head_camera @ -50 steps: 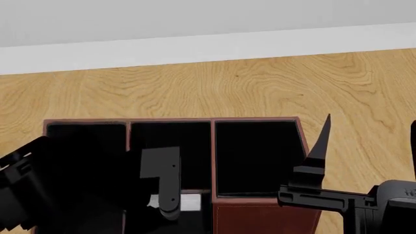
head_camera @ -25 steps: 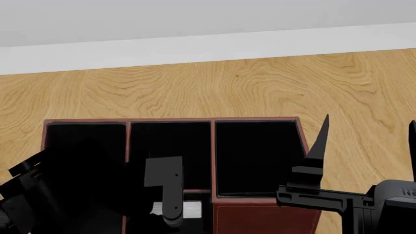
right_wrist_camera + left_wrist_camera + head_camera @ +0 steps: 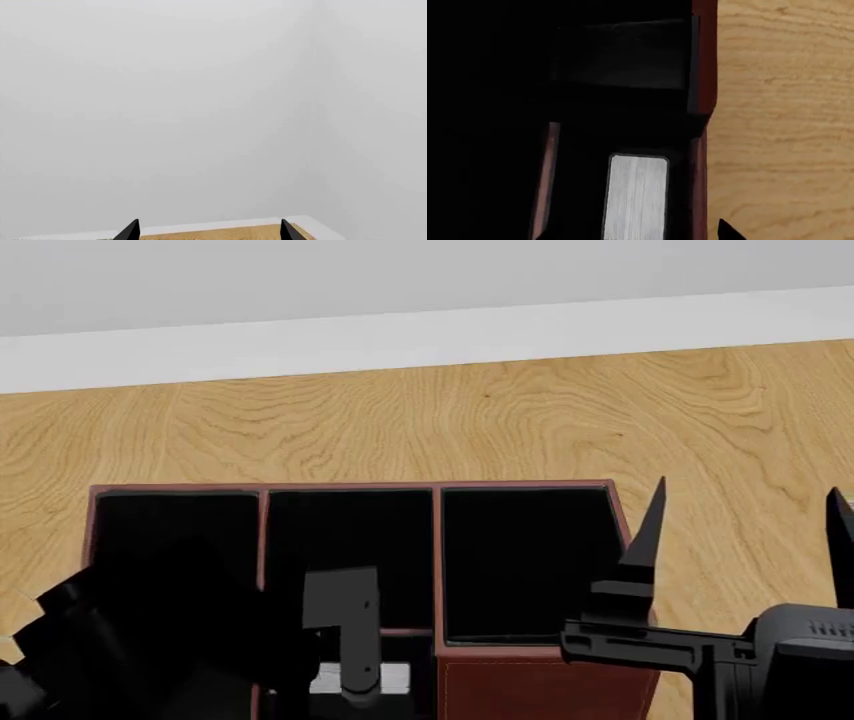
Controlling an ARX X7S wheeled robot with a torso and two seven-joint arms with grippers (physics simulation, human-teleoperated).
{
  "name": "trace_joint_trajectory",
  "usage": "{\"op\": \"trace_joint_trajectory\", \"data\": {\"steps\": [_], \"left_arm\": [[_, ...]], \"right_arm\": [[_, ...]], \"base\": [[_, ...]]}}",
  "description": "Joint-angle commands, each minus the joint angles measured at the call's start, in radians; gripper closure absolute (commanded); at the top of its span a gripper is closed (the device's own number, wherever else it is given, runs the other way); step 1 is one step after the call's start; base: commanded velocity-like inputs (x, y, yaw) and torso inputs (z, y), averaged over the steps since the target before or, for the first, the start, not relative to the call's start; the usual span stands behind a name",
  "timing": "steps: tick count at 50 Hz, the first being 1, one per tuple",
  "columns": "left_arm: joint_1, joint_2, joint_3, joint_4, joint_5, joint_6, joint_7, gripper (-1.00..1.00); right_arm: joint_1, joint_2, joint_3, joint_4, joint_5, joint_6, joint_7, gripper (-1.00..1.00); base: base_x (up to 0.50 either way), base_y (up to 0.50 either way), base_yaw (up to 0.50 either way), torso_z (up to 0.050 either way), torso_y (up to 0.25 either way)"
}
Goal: Pick up the book and place it in the back compartment of the caddy.
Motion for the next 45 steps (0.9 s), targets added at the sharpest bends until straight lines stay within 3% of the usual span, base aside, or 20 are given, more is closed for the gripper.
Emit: {"op": "trace_joint_trajectory", "data": {"steps": [1, 23, 45], "left_arm": [[-0.010, 0.025, -0.014, -0.056, -0.008, 0.021, -0.020, -1.00], [-0.042, 0.003, -0.053, -0.025, -0.039, 0.012, -0.034, -1.00], [-0.089, -0.113, -0.103, 0.216, -0.086, -0.114, -0.090, -1.00]], "right_arm": [[0.010, -0.004, -0.010, 0.006, 0.001, 0.005, -0.001, -1.00], [0.016, -0.004, -0.015, 0.006, 0.004, 0.011, 0.000, -1.00], [0.020, -0.002, -0.017, -0.002, 0.008, 0.012, 0.003, -1.00]], "base": [[0.00, 0.00, 0.00, 0.000, 0.000], [0.00, 0.00, 0.00, 0.000, 0.000], [0.00, 0.00, 0.00, 0.000, 0.000]]}}
